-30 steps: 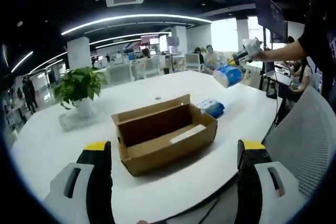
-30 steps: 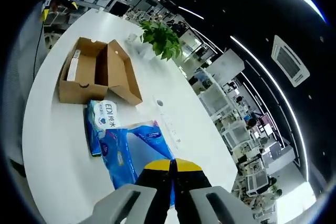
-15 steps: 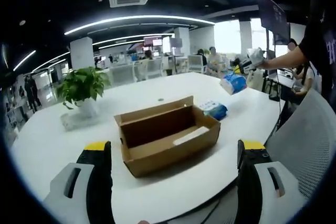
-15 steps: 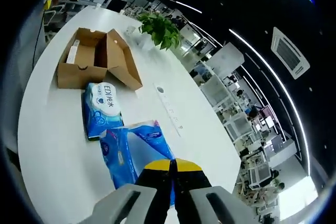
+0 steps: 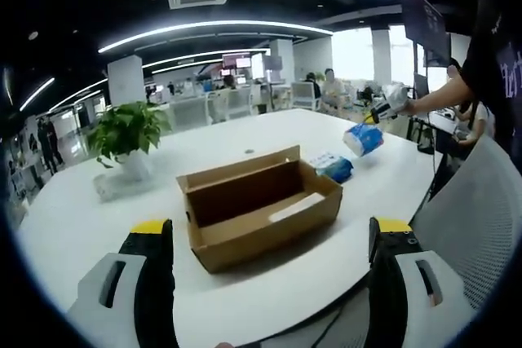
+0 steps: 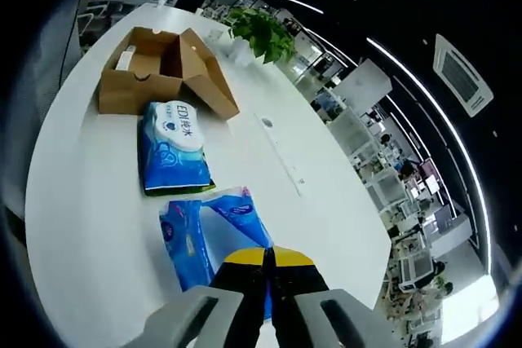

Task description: Operate the shoe box by opening the lid, removing the specified soft item, and placing it in the target area until the item is outside and the box remains undamaged.

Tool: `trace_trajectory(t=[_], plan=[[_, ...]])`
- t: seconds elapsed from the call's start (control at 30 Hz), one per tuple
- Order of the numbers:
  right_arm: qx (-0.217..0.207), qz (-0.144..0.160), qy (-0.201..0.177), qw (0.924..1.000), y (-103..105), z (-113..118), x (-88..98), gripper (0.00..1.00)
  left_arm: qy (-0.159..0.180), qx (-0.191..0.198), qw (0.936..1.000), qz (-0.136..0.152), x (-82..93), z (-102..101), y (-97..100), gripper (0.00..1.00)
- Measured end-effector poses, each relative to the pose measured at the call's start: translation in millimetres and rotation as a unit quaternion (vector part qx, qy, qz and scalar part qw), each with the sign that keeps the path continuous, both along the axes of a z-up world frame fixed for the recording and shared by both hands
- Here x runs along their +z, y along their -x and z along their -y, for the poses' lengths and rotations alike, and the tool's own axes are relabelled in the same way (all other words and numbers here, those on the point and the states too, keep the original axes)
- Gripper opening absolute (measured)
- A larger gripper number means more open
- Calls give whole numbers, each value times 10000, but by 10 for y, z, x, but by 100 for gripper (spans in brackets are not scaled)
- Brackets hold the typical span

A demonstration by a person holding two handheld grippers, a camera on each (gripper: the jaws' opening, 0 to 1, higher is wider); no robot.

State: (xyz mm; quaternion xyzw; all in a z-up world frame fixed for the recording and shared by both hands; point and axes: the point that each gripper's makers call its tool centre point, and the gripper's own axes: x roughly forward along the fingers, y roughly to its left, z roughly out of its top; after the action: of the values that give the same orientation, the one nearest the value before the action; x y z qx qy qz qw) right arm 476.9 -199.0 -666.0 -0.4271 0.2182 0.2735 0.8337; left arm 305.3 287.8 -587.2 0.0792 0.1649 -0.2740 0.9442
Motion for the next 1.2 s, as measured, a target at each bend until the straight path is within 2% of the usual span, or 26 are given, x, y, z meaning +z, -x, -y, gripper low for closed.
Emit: trace_trajectory(t=[0.37,0.8,1.2], plan=[[247,-292,46,9993,-43,-77,-253,0,-67,4,10000,-42,-34,-13,-5,99],[415,-530,44,9977,-114,-138,-464,0,-152,16,9999,-80,-43,-9,-1,99],[325,-650,99,9973,-192,-131,-578,0,-214,-10,9997,-141,-70,-18,4,99]])
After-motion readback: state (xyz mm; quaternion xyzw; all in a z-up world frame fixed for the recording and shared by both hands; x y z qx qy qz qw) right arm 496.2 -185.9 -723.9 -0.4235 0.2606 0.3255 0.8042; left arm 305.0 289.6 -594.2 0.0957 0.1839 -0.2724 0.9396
